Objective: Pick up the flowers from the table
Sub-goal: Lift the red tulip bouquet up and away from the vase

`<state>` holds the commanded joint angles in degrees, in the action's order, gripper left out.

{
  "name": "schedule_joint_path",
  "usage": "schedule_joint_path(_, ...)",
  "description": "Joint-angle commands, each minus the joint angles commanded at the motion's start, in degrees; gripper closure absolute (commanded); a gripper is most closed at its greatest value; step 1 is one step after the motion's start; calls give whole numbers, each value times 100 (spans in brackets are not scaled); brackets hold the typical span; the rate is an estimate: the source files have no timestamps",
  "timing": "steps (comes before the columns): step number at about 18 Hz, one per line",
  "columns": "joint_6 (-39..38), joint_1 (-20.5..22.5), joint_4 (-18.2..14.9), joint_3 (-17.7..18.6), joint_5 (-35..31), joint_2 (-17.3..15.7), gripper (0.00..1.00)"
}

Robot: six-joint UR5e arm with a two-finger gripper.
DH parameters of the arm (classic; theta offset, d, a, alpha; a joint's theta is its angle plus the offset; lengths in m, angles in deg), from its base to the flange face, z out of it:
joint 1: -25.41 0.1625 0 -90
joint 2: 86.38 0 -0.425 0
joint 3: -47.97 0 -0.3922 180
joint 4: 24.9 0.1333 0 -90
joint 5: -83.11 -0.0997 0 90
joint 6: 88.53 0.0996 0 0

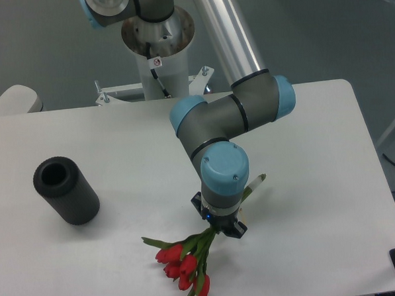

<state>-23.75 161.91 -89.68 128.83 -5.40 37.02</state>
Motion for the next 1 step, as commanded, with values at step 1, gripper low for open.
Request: schedule_joint_path(1, -9, 0, 0, 0, 0, 0, 100)
